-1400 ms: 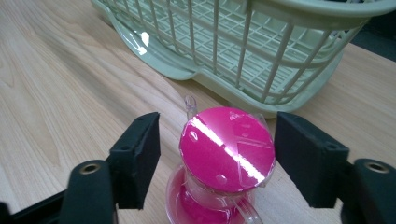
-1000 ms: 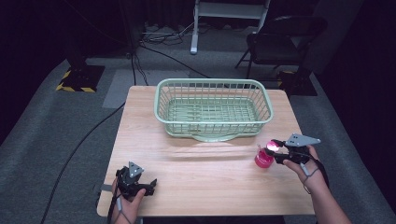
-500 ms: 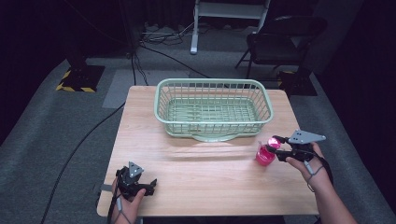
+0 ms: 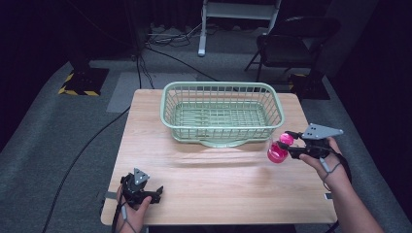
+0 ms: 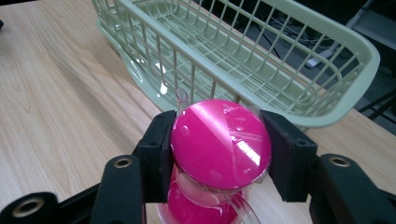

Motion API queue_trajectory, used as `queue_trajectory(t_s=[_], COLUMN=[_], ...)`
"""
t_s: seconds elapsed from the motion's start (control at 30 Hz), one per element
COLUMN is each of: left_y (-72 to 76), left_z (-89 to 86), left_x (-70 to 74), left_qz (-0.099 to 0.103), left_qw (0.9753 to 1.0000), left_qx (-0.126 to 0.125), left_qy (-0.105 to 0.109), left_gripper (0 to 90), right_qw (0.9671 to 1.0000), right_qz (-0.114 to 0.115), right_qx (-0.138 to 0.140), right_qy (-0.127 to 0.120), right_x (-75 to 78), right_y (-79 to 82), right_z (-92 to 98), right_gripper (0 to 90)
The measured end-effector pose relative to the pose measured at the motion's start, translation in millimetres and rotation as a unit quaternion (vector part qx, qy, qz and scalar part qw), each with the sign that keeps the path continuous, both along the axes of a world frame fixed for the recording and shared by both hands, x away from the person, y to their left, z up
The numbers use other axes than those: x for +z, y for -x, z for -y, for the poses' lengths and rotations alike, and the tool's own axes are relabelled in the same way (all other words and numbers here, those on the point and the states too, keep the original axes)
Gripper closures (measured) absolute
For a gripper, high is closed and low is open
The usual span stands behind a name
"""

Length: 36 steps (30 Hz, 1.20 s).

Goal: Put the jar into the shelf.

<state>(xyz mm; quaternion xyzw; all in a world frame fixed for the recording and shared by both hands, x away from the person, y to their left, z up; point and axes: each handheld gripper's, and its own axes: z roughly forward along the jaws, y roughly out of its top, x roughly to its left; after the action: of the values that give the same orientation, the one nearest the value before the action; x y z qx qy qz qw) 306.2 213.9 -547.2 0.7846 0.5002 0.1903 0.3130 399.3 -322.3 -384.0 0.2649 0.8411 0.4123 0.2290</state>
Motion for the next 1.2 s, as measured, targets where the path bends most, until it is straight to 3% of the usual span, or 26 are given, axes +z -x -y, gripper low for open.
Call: queue_trajectory(t_s=[0.33,0.73,1.03,1.2], left_y=[0.0,0.0,-3.4,-7.1], left_z=[0.1,0.0,0.0,0.7], left_x=[-0.1,0.0,0.1,0.2], left_qz=[0.000,0.000,-0.001,-0.001], left_qw=[1.0000,1.0000,1.0000,1.0000], left_qx=[0.000,0.000,-0.002,-0.001], left_qy=[0.000,0.000,0.000,-0.001], left_gripper=[0.0,0.0,0.0,0.0], right_qw=[1.0000,0.9995,0.9993,0.9994], right_qz=[0.001,0.009,0.018,0.017], right_qx=[0.008,0.030,0.030,0.028], right_qy=[-0.003,-0.008,-0.011,-0.010], right_x=[30.6,65.8,81.6,83.2], right_y=[-13.9,-37.2,-61.3,-76.7], right_z=[-17.2,-51.6,-73.0,-84.3], right_gripper=[48.2,48.2,48.3,48.3])
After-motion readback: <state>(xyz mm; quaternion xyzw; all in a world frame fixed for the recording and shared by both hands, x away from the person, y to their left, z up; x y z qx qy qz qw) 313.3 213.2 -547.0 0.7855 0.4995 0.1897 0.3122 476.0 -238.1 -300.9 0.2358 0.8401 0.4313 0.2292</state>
